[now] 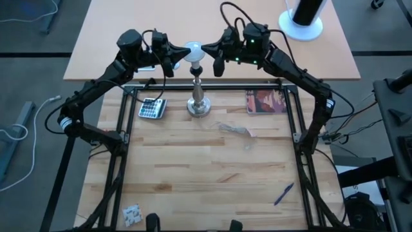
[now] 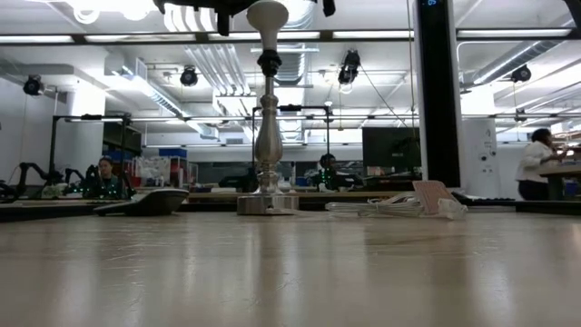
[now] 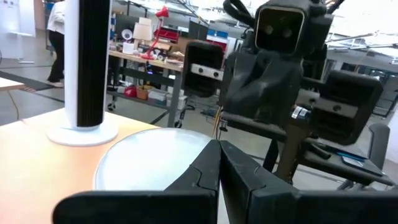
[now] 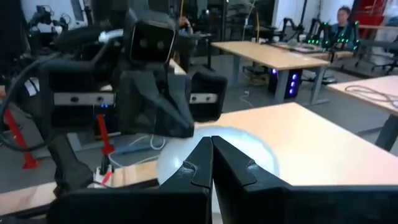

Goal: Screw lightbulb
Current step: Remove the lightbulb from the table lamp

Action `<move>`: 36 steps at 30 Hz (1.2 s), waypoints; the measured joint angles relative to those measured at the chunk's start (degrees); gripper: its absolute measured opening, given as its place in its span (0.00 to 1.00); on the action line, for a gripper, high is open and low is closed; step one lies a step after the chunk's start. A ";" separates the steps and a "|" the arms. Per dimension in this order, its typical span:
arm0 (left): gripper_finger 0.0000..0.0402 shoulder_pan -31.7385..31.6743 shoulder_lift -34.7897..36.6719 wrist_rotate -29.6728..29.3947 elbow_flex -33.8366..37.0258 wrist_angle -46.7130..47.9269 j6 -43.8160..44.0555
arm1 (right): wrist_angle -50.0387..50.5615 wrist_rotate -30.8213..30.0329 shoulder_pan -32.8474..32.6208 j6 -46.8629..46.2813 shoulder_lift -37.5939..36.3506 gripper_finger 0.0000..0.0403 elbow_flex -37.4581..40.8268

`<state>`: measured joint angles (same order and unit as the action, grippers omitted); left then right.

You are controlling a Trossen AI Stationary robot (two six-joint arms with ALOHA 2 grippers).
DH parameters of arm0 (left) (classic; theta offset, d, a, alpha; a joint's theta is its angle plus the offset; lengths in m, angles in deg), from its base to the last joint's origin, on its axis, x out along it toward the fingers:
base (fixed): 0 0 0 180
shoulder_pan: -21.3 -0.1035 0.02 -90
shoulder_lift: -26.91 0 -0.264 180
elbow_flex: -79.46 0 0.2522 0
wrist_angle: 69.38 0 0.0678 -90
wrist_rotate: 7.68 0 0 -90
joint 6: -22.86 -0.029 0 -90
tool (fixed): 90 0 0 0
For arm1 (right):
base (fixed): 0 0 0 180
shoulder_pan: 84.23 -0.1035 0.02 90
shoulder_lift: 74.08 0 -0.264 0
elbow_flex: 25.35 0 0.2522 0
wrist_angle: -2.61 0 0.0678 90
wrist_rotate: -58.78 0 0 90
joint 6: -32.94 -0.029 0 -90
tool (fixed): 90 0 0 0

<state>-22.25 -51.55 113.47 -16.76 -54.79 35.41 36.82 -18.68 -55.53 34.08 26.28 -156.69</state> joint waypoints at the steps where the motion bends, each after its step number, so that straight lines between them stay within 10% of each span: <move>1: 0.00 0.00 0.00 0.00 0.00 0.02 0.00 | 0.26 0.02 -0.02 -0.02 0.24 0.00 0.00; 36: 0.00 1.72 0.68 0.66 -1.51 -5.73 1.91 | 2.38 -3.56 0.70 4.46 2.14 0.00 1.77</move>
<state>-20.53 -50.87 114.14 -18.26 -60.53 37.32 39.20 -22.24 -54.83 38.54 28.42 -154.91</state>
